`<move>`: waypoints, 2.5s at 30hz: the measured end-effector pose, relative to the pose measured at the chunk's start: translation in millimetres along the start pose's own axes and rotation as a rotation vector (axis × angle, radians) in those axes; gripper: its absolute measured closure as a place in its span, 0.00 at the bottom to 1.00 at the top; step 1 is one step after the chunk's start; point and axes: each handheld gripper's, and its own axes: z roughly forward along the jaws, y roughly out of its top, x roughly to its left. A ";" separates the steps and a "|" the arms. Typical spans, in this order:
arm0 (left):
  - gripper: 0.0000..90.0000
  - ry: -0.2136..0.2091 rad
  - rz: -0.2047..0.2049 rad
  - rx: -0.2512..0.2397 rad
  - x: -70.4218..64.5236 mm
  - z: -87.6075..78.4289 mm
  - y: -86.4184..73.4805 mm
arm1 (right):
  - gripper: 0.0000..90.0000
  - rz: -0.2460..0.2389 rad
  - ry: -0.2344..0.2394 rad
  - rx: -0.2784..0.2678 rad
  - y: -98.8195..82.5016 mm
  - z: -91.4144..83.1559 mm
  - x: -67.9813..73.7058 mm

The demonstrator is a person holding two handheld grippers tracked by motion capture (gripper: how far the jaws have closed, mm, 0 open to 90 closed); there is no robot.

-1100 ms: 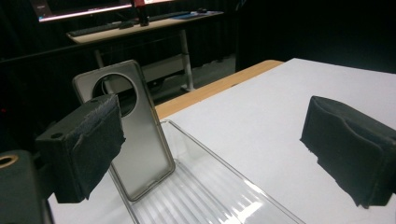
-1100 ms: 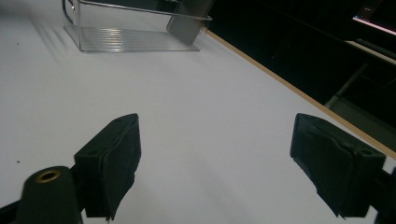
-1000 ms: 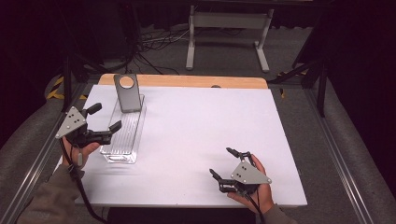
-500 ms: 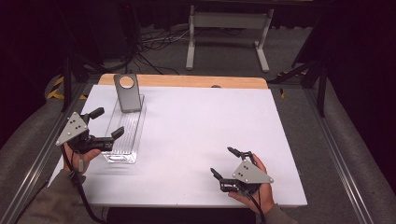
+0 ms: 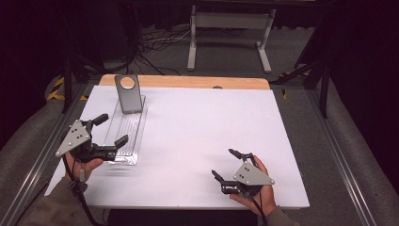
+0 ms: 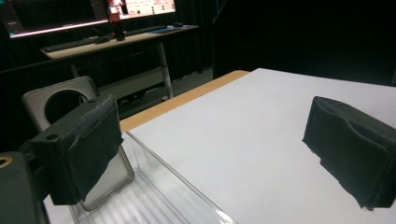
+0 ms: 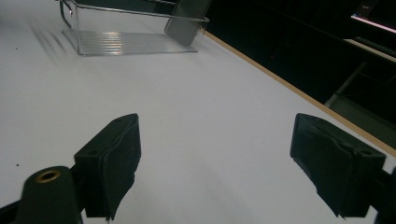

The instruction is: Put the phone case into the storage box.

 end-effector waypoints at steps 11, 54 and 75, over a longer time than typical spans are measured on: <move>0.05 -0.020 0.001 -0.010 -11.2 -0.6 0.8 | 0.19 -0.005 -0.004 -0.007 1.3 -2.0 -0.6; 0.05 -0.094 0.041 0.003 -45.6 -9.5 -11.0 | 0.18 0.009 -0.031 -0.037 5.1 -7.7 -4.2; 0.05 -0.127 0.051 0.055 -59.4 -7.5 -26.8 | 0.18 0.008 -0.033 -0.041 6.0 -8.9 -4.0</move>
